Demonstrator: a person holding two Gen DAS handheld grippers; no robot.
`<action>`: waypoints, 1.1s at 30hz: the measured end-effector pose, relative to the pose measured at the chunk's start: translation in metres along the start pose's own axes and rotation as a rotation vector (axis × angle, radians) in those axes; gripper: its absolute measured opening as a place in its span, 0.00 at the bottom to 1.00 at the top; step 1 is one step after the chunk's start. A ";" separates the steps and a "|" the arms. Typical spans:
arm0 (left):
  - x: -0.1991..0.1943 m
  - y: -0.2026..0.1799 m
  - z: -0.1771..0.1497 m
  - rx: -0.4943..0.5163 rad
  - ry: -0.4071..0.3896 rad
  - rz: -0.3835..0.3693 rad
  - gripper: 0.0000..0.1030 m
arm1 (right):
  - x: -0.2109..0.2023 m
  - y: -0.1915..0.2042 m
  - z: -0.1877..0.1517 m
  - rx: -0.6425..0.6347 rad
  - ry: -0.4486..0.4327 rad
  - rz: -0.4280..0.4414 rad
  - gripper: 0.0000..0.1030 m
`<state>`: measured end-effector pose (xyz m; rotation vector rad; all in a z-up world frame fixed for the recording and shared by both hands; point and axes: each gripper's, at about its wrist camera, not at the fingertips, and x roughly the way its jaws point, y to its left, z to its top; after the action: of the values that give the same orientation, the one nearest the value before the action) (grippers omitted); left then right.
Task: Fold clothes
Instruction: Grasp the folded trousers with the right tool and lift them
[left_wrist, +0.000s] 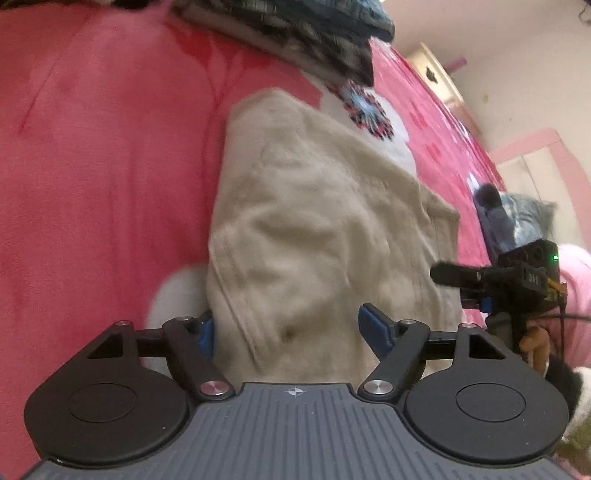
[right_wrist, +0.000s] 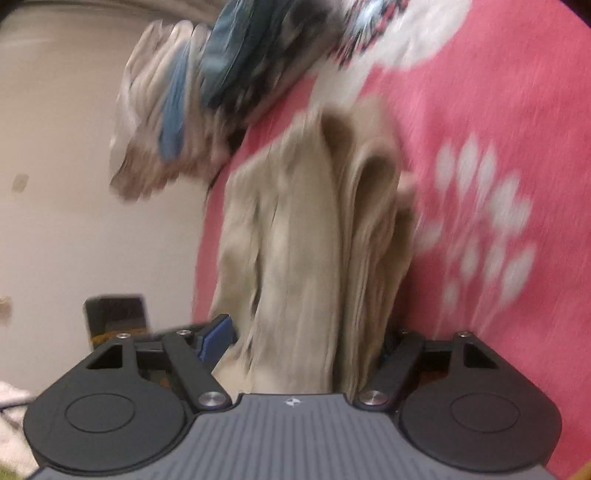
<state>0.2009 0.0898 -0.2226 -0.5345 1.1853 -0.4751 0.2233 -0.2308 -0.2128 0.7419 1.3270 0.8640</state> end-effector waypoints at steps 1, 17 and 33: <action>-0.001 0.000 -0.004 -0.007 0.003 -0.007 0.71 | 0.002 -0.001 -0.001 0.010 -0.017 -0.012 0.72; -0.033 -0.081 -0.009 0.189 -0.145 0.130 0.52 | -0.041 0.089 -0.034 -0.139 -0.240 -0.150 0.30; -0.077 -0.131 0.136 0.317 -0.436 0.098 0.52 | -0.049 0.181 0.164 -0.267 -0.373 -0.132 0.30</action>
<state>0.2975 0.0528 -0.0473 -0.2833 0.6979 -0.4255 0.3649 -0.1791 -0.0146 0.5649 0.8973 0.7367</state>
